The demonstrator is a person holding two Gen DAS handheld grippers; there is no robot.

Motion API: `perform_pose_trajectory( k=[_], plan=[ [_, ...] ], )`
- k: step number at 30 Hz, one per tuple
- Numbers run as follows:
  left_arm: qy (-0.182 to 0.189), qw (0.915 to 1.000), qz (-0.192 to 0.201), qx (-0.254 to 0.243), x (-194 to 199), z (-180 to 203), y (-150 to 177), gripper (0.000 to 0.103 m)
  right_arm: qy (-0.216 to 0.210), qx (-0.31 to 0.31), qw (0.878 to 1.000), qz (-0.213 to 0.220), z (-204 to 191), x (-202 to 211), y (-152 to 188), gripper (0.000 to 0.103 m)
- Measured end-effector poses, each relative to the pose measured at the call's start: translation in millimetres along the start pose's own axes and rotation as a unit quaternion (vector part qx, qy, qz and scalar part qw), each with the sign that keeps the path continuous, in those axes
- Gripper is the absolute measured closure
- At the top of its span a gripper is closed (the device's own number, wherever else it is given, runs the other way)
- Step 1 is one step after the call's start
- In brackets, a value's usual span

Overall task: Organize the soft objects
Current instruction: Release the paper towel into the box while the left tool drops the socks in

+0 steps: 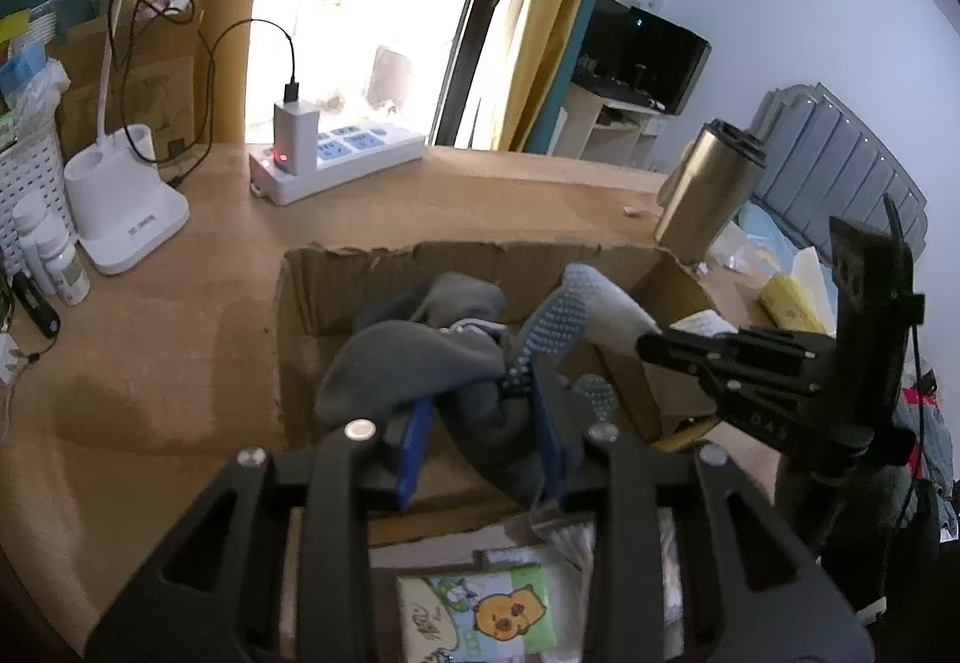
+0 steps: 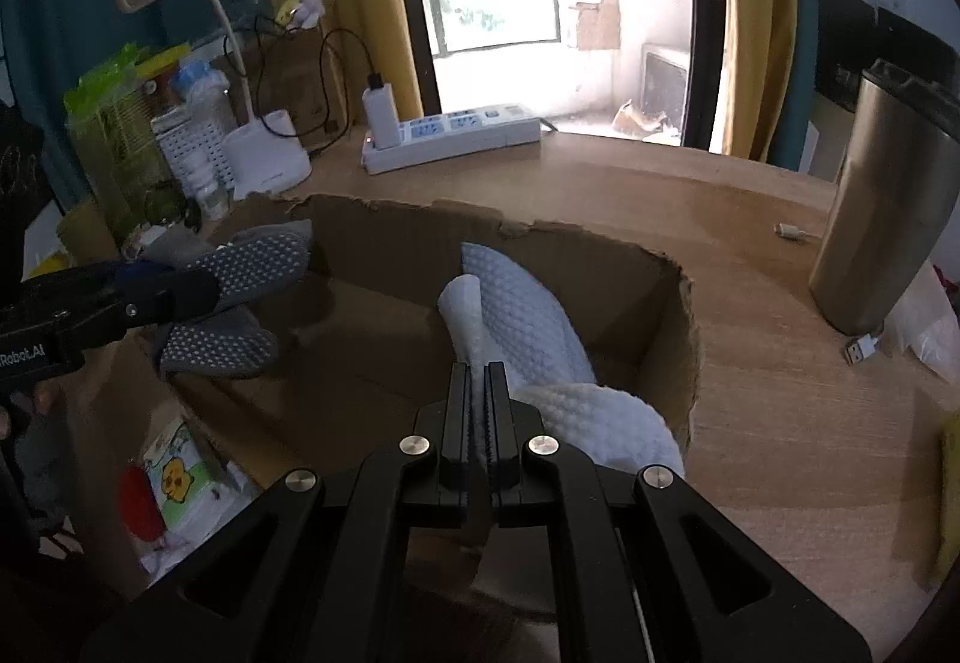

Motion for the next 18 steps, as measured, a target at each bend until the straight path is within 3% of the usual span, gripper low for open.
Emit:
perform_pose_trajectory(
  k=[2,3,5,8,18],
  plan=[
    [-0.002,1.0000,-0.003,-0.002,-1,2,0,0.063,0.003,-0.003,1.000,-0.002,1,1,-1,0.096],
    [-0.003,1.0000,-0.004,-0.002,-1,2,1,0.054,0.004,-0.004,1.000,-0.001,1,2,-2,0.094],
    [-0.002,1.0000,0.000,-0.001,2,3,0,0.044,0.006,-0.008,1.000,0.006,1,7,-6,0.074],
    [-0.001,0.9999,0.013,-0.001,11,3,-2,0.038,0.008,-0.014,1.000,0.026,0,19,-12,0.058],
    [0.001,0.9986,0.052,-0.007,48,8,-3,0.036,0.019,-0.013,0.998,0.059,-8,54,-10,0.055]
  ],
)
Point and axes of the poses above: each gripper's, at about its wrist camera, not at the fingertips, and x roughly against the way its jaws point, z to its right, y to its underside, the point moved 7 cm from there along -x, roughly the way its jaws point, and after that the axes turned 7 degrees about y, right-handed, at the moved point
